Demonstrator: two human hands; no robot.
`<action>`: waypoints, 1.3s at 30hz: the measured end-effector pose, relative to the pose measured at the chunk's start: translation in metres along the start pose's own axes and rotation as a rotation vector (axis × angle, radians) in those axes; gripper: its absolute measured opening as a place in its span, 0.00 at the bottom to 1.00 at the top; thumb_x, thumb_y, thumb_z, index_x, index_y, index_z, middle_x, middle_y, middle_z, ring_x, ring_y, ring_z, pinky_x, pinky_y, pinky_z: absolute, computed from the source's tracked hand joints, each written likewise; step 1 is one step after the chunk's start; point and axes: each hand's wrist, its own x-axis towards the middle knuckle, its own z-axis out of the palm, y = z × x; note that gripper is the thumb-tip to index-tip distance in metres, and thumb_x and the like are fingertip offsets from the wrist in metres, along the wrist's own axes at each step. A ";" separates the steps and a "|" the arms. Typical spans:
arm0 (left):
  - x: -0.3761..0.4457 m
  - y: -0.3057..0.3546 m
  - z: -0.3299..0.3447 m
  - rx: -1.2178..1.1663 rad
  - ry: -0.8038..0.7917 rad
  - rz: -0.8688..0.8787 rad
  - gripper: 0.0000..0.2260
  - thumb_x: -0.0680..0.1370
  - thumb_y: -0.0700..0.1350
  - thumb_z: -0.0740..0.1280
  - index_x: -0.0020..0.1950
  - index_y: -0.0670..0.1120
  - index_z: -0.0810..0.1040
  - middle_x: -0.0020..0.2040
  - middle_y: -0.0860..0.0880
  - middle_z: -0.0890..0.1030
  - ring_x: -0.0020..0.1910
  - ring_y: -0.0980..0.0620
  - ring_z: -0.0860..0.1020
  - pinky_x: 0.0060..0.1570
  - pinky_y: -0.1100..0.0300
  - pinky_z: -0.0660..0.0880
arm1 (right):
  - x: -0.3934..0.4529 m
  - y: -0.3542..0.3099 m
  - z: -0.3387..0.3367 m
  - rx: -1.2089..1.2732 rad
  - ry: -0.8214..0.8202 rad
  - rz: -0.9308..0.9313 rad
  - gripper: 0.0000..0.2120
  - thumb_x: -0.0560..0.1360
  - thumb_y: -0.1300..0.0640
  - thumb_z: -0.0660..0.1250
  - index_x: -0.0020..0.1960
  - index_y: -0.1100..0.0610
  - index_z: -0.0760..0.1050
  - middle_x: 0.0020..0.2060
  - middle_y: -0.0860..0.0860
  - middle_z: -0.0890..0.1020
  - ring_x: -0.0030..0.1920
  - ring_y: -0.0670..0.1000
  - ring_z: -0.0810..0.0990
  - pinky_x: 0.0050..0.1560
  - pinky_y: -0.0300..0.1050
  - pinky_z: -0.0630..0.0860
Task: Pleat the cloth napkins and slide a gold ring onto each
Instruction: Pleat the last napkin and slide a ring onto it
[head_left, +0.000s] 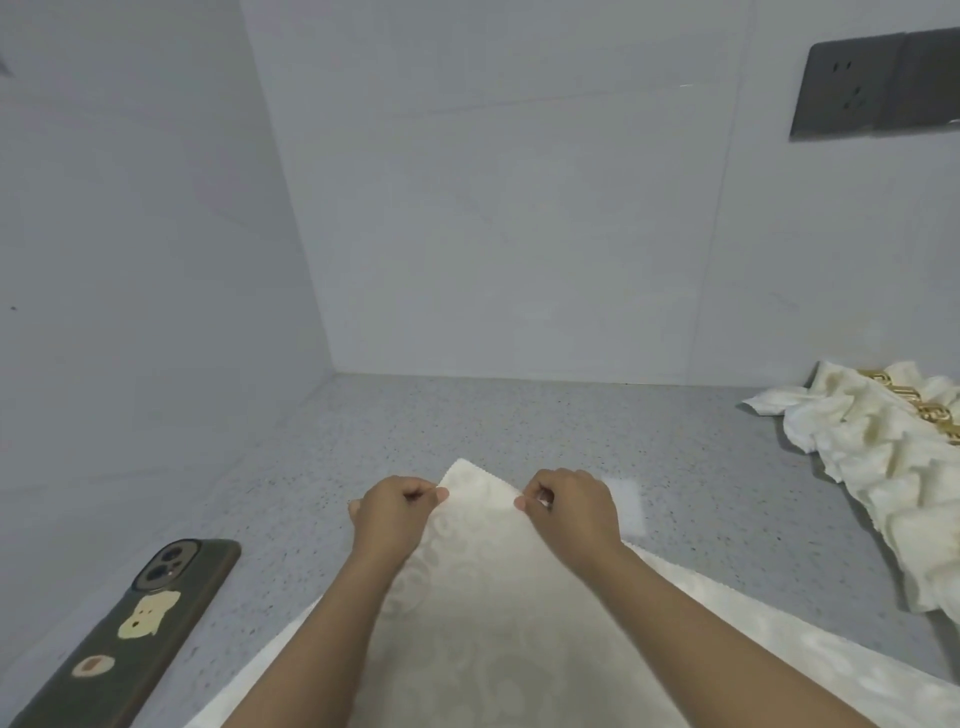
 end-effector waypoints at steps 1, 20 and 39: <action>0.003 -0.003 0.000 -0.050 -0.007 -0.011 0.12 0.75 0.52 0.70 0.34 0.49 0.79 0.30 0.52 0.78 0.37 0.50 0.79 0.60 0.54 0.63 | 0.001 0.000 0.000 0.014 -0.006 -0.004 0.07 0.75 0.48 0.67 0.40 0.48 0.77 0.30 0.40 0.73 0.42 0.46 0.71 0.47 0.39 0.65; 0.003 -0.003 0.003 0.045 0.016 0.065 0.14 0.76 0.54 0.68 0.36 0.45 0.77 0.28 0.55 0.72 0.32 0.54 0.73 0.63 0.54 0.63 | 0.003 0.003 0.003 -0.184 -0.037 -0.133 0.14 0.81 0.48 0.55 0.48 0.55 0.74 0.41 0.48 0.79 0.42 0.50 0.73 0.41 0.43 0.67; 0.003 -0.003 -0.036 0.009 -0.554 0.201 0.03 0.68 0.49 0.77 0.38 0.57 0.85 0.52 0.60 0.78 0.49 0.66 0.76 0.51 0.68 0.70 | 0.004 0.012 -0.014 0.262 -0.250 -0.094 0.11 0.75 0.62 0.64 0.42 0.50 0.81 0.46 0.49 0.77 0.46 0.45 0.74 0.47 0.32 0.69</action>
